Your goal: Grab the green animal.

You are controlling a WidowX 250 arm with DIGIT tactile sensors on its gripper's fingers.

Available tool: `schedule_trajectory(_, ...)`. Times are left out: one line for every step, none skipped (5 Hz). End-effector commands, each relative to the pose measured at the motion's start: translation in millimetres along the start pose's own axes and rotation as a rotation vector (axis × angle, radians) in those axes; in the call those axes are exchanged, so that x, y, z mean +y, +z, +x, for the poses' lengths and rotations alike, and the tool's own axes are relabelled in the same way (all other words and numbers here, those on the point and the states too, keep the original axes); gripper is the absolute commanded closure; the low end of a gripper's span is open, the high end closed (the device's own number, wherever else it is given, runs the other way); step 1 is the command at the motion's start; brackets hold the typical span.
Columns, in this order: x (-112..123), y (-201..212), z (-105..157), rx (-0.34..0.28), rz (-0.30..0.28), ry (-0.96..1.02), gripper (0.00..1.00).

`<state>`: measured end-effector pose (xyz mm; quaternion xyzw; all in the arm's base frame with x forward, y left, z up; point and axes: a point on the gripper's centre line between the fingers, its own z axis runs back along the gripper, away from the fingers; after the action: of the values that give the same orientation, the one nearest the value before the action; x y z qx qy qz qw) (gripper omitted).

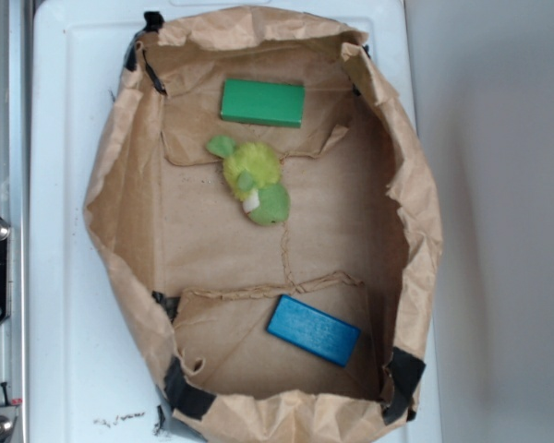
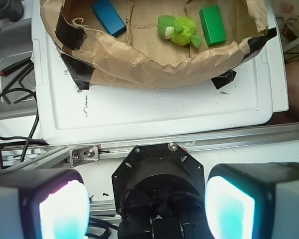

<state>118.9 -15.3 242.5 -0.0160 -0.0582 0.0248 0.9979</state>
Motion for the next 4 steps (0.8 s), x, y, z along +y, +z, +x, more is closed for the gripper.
schedule_trajectory(0, 0, 0, 0.000, 0.000, 0.000, 0.00)
schedule_trajectory(-2, -17, 37, 0.007, 0.033, 0.078, 0.00)
schedule_trajectory(1, -33, 60, -0.005, 0.067, 0.150, 0.00)
schedule_trajectory(5, -44, 80, -0.056, 0.042, 0.261, 0.00)
